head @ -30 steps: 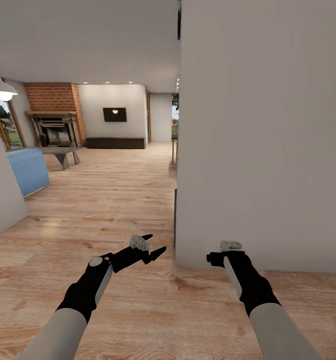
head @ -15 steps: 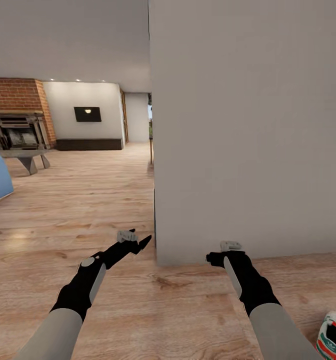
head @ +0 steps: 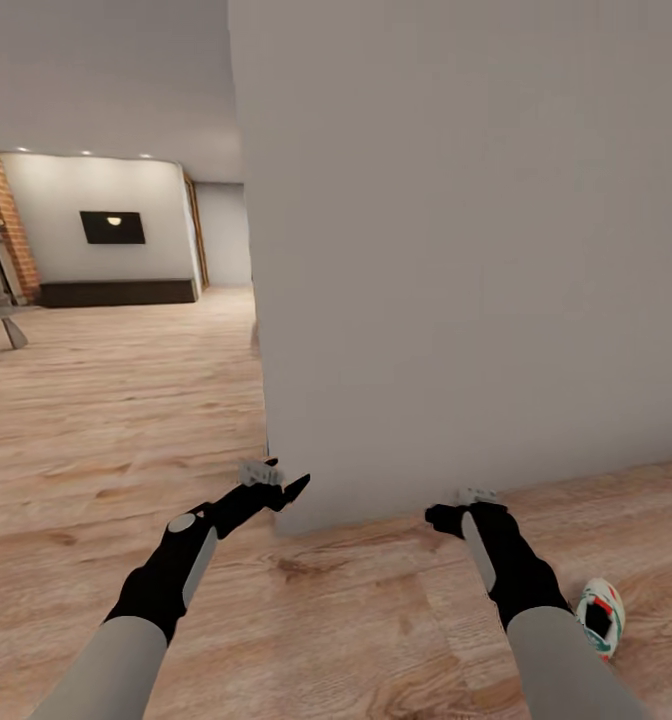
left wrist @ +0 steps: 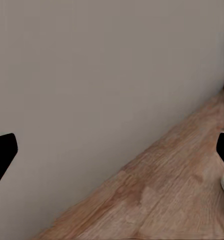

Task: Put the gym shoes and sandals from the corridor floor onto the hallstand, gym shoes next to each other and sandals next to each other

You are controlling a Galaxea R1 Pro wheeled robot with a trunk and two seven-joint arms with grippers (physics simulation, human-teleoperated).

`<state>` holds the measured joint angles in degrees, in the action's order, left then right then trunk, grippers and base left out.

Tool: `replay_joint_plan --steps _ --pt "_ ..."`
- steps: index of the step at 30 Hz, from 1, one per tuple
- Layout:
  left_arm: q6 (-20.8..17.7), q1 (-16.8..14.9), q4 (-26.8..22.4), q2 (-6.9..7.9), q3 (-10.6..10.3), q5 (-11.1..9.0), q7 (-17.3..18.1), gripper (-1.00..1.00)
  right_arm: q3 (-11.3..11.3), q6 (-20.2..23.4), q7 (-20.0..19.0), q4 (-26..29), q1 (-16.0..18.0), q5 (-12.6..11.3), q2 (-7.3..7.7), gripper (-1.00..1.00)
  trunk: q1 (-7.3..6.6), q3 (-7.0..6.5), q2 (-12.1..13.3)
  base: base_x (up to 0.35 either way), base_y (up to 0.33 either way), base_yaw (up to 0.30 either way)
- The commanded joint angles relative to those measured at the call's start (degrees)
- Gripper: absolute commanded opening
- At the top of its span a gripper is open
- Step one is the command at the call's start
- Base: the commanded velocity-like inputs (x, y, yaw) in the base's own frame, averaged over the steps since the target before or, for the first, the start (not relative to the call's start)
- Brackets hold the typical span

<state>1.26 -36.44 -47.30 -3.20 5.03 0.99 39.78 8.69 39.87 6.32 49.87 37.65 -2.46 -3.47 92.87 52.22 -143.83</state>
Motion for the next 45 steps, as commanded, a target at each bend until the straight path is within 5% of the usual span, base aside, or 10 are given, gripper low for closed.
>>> replay_joint_plan --steps 1,6,10,45 --pt "0.11 -0.04 0.02 -0.05 -0.46 0.12 0.51 1.00 0.22 0.21 0.27 0.05 0.04 -0.27 -0.05 1.00 -0.01 0.06 -0.03 0.000 0.000 -0.300" --pt "-0.60 -0.04 0.08 -0.05 -8.71 0.06 1.08 1.00 0.57 0.26 0.31 0.05 0.05 -0.26 -0.10 1.00 -0.01 0.06 -0.03 0.000 0.000 -0.300" --pt "-1.36 -0.04 0.10 -0.05 -11.36 -0.04 1.16 1.00 0.62 0.28 0.35 0.05 0.05 -0.26 -0.10 1.00 -0.01 0.06 -0.03 0.000 0.000 -0.300" --pt "-1.42 0.05 0.16 -0.05 -11.89 -0.29 1.16 1.00 0.62 0.28 0.36 0.05 0.05 0.00 -0.13 1.00 -0.01 0.06 -0.03 0.031 0.050 -0.300"
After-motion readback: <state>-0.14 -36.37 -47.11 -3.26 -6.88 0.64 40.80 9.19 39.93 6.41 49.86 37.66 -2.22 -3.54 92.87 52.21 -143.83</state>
